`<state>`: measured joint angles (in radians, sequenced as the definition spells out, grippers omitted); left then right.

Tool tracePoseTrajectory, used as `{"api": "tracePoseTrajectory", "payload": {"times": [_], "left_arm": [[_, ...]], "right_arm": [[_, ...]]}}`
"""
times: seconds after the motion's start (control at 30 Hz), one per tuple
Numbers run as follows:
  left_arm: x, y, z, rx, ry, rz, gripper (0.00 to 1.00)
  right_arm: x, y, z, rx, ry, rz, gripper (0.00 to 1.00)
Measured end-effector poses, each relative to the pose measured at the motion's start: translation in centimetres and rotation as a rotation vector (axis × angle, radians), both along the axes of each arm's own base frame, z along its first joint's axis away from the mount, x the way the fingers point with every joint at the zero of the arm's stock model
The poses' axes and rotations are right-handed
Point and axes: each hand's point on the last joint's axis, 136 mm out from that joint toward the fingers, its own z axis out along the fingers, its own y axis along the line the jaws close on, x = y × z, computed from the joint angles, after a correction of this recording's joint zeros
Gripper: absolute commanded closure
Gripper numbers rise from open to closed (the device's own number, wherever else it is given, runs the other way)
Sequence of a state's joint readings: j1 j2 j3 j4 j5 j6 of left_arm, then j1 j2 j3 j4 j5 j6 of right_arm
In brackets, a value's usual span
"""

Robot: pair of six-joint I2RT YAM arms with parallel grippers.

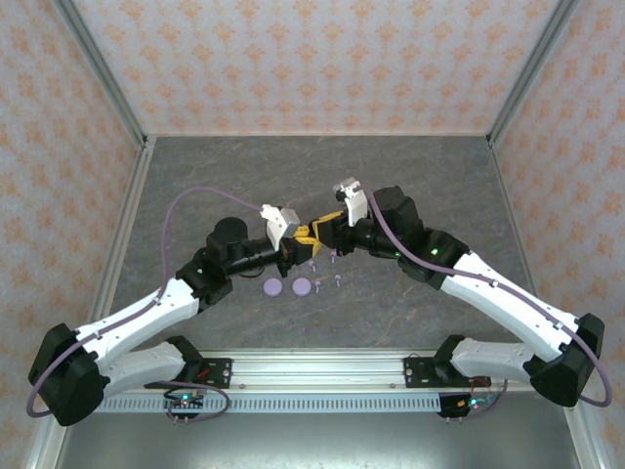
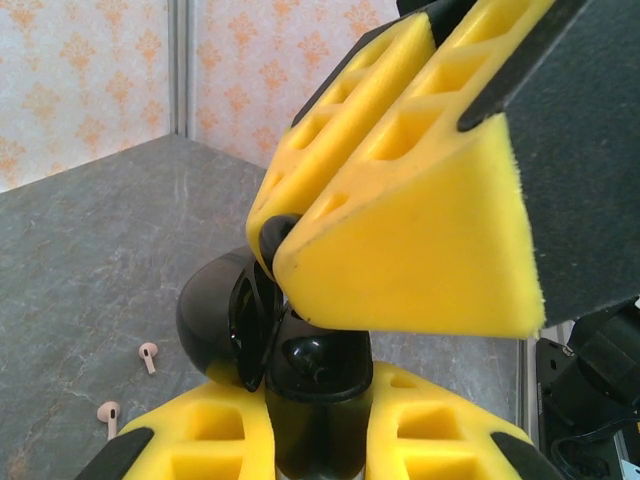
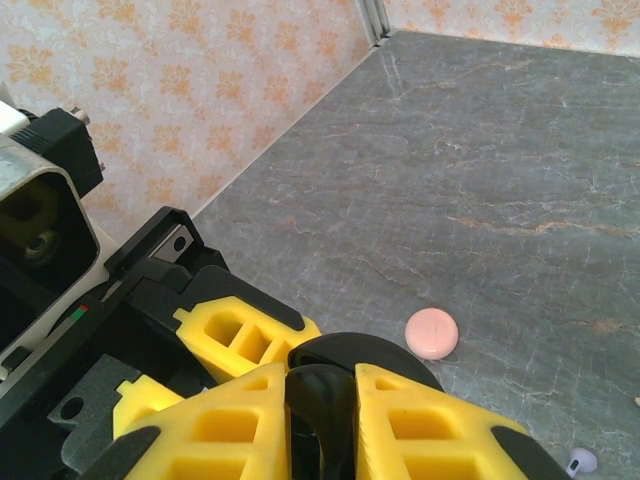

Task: Insert wireless bluetooth earbuds into charging case

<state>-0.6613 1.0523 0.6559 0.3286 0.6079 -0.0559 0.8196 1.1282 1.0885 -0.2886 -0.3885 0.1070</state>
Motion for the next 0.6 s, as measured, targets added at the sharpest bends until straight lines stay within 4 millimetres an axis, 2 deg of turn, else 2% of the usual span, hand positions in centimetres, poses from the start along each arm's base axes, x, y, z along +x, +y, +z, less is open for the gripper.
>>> {"api": "tracePoseTrajectory", "payload": {"times": [0.6], "left_arm": [[0.54, -0.07, 0.42, -0.026, 0.012, 0.022, 1.0]], "right_arm": [[0.44, -0.16, 0.58, 0.009, -0.027, -0.022, 0.81]]}}
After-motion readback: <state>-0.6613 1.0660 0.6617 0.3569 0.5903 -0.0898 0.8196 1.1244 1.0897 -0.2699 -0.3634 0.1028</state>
